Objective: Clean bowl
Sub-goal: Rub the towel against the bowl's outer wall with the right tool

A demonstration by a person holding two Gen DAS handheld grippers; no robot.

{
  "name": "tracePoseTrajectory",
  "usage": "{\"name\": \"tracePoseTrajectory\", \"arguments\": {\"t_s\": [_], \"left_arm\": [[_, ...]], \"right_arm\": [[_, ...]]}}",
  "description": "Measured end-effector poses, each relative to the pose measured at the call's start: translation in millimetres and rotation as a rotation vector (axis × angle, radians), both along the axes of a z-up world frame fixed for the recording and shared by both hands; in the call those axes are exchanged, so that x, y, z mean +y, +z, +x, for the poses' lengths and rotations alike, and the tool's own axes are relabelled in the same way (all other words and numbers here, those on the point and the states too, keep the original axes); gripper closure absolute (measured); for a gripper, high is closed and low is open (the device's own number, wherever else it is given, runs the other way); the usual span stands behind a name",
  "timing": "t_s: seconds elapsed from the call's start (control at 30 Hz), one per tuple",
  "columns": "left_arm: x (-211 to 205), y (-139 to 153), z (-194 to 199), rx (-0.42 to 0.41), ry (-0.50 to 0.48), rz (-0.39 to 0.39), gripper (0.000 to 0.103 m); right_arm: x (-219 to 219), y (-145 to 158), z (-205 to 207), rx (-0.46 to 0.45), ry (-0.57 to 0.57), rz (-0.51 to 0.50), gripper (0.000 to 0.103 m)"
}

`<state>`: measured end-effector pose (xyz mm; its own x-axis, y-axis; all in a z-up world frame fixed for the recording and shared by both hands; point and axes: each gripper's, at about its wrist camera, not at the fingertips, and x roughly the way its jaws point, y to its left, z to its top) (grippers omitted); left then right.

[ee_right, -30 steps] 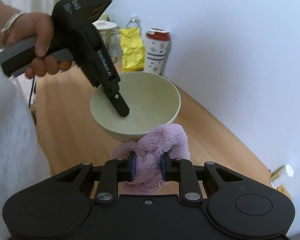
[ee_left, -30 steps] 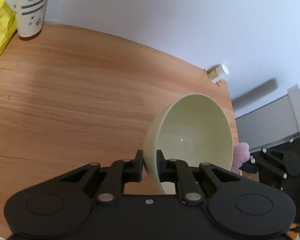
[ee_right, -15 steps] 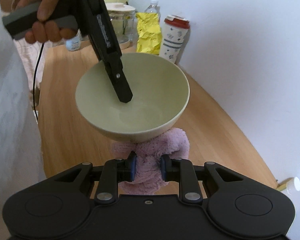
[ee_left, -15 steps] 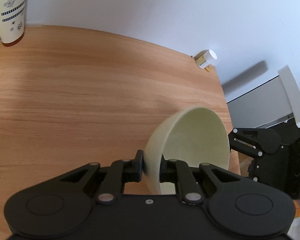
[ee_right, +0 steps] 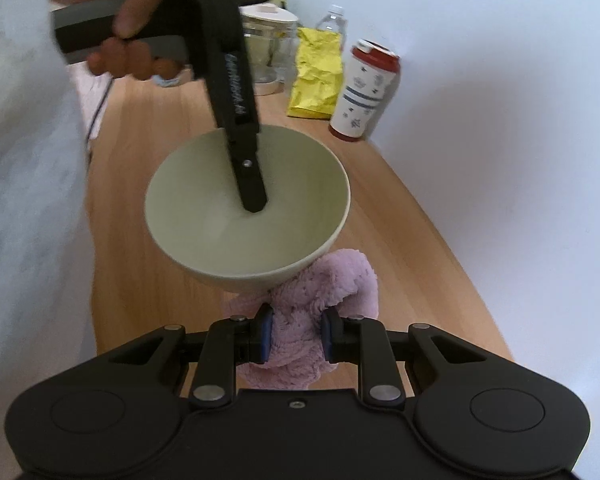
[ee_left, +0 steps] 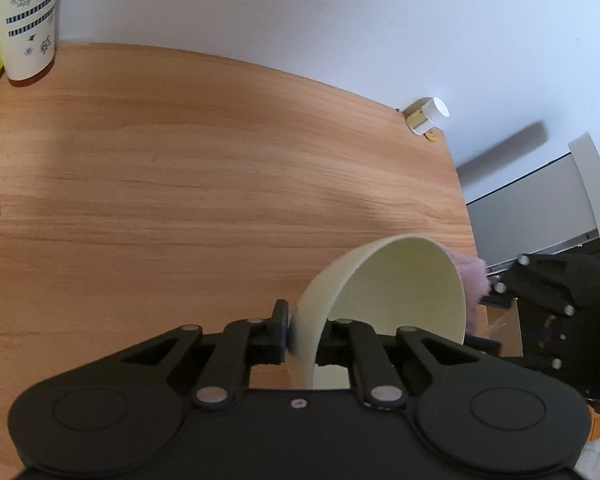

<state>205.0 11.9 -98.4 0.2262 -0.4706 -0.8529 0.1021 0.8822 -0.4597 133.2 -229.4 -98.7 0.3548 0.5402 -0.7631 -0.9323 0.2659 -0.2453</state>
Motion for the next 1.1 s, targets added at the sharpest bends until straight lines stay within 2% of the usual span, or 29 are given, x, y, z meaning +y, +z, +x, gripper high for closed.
{"name": "tracePoseTrajectory", "arguments": {"t_s": [0.37,0.63,0.73,0.87,1.0,1.1], "left_arm": [[-6.0,-8.8,5.9,0.022,-0.012,0.005,0.092],[-5.6,-18.1,-2.9,0.033,-0.011,-0.019,0.092],[-6.3,-20.4,-6.0,0.043,-0.010,-0.032,0.091],[-7.1,-18.7,-5.4,0.033,-0.021,-0.042,0.091],[-4.4,-19.8,-3.2,0.031,-0.025,-0.064,0.091],[-5.9,-18.4,-2.5,0.014,-0.073,-0.051,0.091]], "right_arm": [[-0.4,-2.7,-2.4,-0.018,0.141,-0.091,0.077],[10.2,-20.9,13.9,0.033,0.135,-0.084,0.077],[16.8,-33.2,12.1,0.051,0.169,-0.107,0.077],[29.7,-40.4,9.4,0.003,0.236,-0.153,0.077],[31.9,-37.8,14.1,-0.010,0.240,-0.159,0.077],[29.0,-34.6,11.7,-0.022,0.237,-0.163,0.077]]}}
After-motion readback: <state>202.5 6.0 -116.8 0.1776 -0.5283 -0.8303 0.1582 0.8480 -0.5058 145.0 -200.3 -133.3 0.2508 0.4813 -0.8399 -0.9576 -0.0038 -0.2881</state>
